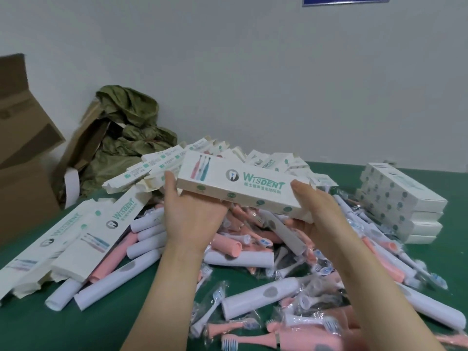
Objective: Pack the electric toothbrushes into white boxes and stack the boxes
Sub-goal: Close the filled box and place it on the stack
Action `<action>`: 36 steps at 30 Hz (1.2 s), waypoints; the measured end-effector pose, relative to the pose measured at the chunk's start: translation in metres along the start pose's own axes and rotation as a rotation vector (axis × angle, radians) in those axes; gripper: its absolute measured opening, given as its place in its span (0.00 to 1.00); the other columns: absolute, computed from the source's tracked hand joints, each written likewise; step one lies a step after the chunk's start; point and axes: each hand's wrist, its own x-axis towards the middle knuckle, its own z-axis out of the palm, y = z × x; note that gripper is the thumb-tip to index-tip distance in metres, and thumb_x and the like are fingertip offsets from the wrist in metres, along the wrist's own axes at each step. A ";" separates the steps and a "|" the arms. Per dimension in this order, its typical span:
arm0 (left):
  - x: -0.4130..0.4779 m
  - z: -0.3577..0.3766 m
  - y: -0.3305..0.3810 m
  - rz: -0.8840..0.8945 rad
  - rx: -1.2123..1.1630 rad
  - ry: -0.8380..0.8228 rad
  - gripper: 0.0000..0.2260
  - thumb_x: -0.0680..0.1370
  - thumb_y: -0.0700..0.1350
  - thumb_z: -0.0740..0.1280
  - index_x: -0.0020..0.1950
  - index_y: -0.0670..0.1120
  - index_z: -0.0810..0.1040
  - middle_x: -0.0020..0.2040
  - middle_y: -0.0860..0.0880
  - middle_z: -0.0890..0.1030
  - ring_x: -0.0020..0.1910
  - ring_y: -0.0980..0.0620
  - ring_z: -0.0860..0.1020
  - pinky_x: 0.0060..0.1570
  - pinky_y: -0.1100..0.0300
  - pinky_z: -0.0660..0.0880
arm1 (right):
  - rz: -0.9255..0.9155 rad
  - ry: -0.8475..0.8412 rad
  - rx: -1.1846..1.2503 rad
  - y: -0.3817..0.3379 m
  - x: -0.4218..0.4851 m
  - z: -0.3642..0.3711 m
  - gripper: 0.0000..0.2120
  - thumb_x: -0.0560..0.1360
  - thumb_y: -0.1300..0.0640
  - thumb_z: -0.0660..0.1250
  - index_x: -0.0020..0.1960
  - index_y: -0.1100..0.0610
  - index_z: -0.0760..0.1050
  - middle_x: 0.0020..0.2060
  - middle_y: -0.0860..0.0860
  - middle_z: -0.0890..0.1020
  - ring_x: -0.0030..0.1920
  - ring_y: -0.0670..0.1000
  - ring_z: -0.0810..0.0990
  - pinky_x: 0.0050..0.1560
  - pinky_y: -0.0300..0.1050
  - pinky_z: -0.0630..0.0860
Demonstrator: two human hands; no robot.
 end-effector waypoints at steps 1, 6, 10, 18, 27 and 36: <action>0.000 -0.001 0.002 -0.020 0.008 0.033 0.26 0.80 0.59 0.52 0.71 0.44 0.68 0.67 0.41 0.74 0.66 0.40 0.72 0.66 0.44 0.66 | 0.001 -0.008 -0.017 0.002 0.000 0.001 0.14 0.77 0.52 0.65 0.59 0.60 0.75 0.47 0.52 0.85 0.35 0.45 0.82 0.29 0.37 0.77; 0.001 -0.007 0.012 -0.047 0.057 0.132 0.21 0.82 0.50 0.54 0.72 0.43 0.67 0.68 0.40 0.72 0.68 0.40 0.70 0.69 0.43 0.63 | -0.030 0.059 -0.039 0.007 0.004 0.005 0.06 0.77 0.52 0.65 0.51 0.55 0.76 0.46 0.50 0.84 0.38 0.46 0.81 0.30 0.38 0.78; 0.003 -0.008 0.020 0.076 0.257 0.298 0.16 0.83 0.45 0.56 0.68 0.43 0.71 0.61 0.41 0.79 0.63 0.43 0.75 0.65 0.47 0.70 | -0.032 0.118 -0.032 0.004 0.005 0.009 0.17 0.76 0.51 0.66 0.60 0.59 0.72 0.52 0.56 0.82 0.42 0.52 0.82 0.32 0.40 0.78; -0.020 0.038 0.007 0.757 1.747 -0.103 0.20 0.71 0.51 0.69 0.62 0.53 0.72 0.62 0.58 0.72 0.64 0.58 0.69 0.66 0.69 0.59 | -0.288 0.121 -0.160 -0.022 -0.004 0.019 0.19 0.76 0.47 0.66 0.58 0.59 0.67 0.50 0.54 0.78 0.47 0.53 0.82 0.41 0.48 0.82; -0.027 0.025 -0.014 0.514 2.175 -0.354 0.33 0.68 0.35 0.73 0.65 0.56 0.62 0.67 0.45 0.69 0.63 0.42 0.70 0.62 0.43 0.64 | -0.050 -0.201 0.168 -0.005 -0.007 0.013 0.17 0.82 0.51 0.57 0.53 0.63 0.78 0.40 0.56 0.84 0.37 0.53 0.83 0.36 0.43 0.81; -0.024 0.034 -0.044 0.440 2.173 -0.192 0.19 0.76 0.56 0.52 0.50 0.49 0.79 0.58 0.45 0.74 0.62 0.44 0.69 0.68 0.37 0.56 | -0.100 -0.172 0.042 0.006 -0.014 0.007 0.08 0.78 0.62 0.64 0.49 0.68 0.77 0.36 0.60 0.80 0.36 0.56 0.81 0.36 0.49 0.81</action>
